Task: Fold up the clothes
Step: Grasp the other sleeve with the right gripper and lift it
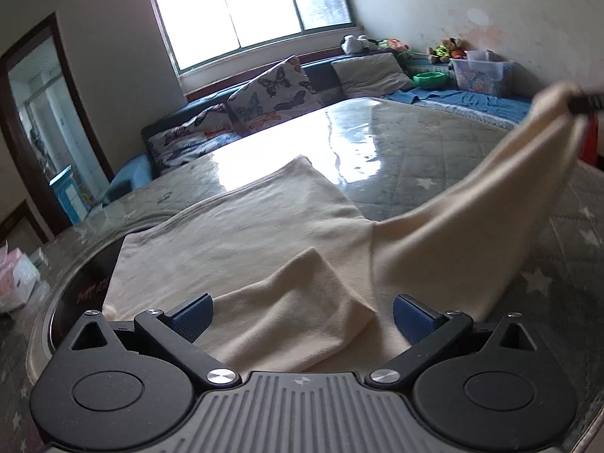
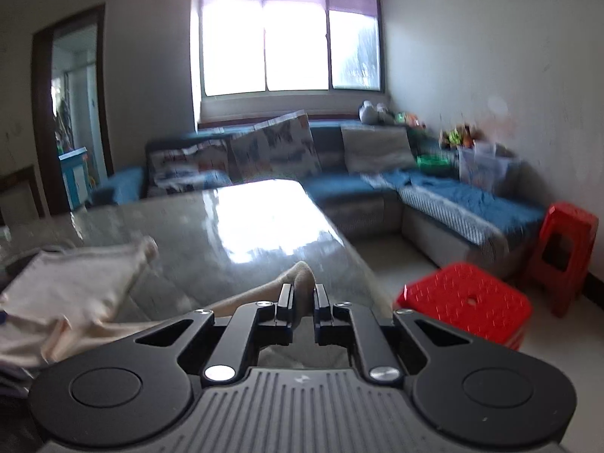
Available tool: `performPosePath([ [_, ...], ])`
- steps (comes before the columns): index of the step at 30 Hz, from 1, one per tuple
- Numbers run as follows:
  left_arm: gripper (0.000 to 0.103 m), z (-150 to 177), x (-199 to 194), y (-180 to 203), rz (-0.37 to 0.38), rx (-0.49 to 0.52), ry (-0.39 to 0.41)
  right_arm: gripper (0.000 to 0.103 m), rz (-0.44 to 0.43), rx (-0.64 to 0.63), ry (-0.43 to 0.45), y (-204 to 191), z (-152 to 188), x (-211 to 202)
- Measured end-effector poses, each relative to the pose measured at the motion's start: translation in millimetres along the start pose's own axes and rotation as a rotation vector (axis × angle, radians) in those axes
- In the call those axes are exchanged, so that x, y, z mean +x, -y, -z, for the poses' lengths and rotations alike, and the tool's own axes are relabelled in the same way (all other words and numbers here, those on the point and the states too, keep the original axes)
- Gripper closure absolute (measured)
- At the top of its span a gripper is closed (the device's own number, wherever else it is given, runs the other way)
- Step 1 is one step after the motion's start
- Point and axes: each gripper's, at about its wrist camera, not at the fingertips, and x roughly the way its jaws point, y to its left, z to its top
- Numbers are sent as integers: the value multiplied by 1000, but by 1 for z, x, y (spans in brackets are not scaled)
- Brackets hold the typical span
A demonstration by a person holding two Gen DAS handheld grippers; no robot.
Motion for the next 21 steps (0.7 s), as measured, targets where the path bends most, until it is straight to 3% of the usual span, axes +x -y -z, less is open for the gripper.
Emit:
performPosePath([
  [5, 0, 2, -3, 11, -28, 68, 37, 94, -22, -20, 26, -9, -8, -6],
  [11, 0, -18, -2, 4, -34, 21, 65, 94, -30, -24, 57, -11, -14, -15],
  [17, 0, -22, 22, 11, -3, 12, -7, 94, -32, -40, 60, -14, -15, -17],
  [21, 0, -31, 15, 5, -1, -30, 27, 94, -33, -46, 62, -15, -16, -17],
])
